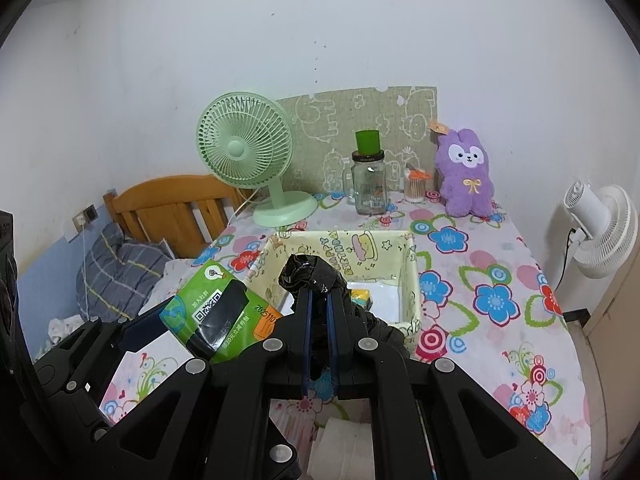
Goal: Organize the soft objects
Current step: 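Lift the green tissue pack with the left tool while the right tool carries the black bag over the box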
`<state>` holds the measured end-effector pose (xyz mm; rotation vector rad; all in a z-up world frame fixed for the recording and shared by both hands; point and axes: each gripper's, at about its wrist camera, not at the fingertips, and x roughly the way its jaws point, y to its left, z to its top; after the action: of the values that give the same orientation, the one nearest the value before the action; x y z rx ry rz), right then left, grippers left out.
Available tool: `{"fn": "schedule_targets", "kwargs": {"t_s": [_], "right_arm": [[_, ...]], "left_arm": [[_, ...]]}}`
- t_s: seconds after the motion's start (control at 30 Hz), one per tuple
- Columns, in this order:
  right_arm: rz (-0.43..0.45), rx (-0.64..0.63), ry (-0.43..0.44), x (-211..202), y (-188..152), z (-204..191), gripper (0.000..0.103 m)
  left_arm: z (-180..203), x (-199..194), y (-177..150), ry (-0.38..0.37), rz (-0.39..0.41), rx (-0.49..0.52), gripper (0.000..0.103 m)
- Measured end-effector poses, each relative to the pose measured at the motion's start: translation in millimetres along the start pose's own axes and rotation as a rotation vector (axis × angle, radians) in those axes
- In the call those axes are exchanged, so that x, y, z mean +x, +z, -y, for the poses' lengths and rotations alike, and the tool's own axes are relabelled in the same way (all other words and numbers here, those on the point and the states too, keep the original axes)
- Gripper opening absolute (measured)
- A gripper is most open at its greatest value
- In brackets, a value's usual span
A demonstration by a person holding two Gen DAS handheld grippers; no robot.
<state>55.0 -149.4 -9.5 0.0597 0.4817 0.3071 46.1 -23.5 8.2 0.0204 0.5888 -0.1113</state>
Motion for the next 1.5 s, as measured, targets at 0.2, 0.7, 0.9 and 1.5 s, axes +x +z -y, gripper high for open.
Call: {"fn": "schedule_targets", "kwargs": {"t_s": [0.2, 0.7, 0.9, 1.5], "right_arm": [[0.001, 0.001, -0.001, 13, 14, 4, 0.009], [0.002, -0.006, 0.002, 41, 33, 11, 0.009], [0.0, -0.002, 0.003, 51, 35, 14, 0.009], [-0.057, 0.019, 0.013, 104, 36, 23, 0.009]], "left_arm": [[-1, 7, 9, -0.001, 0.002, -0.001, 0.079], [-7, 42, 32, 0.003, 0.005, -0.004, 0.079], [-8, 51, 35, 0.005, 0.002, -0.002, 0.079], [-17, 100, 36, 0.012, -0.064, -0.021, 0.079]]}}
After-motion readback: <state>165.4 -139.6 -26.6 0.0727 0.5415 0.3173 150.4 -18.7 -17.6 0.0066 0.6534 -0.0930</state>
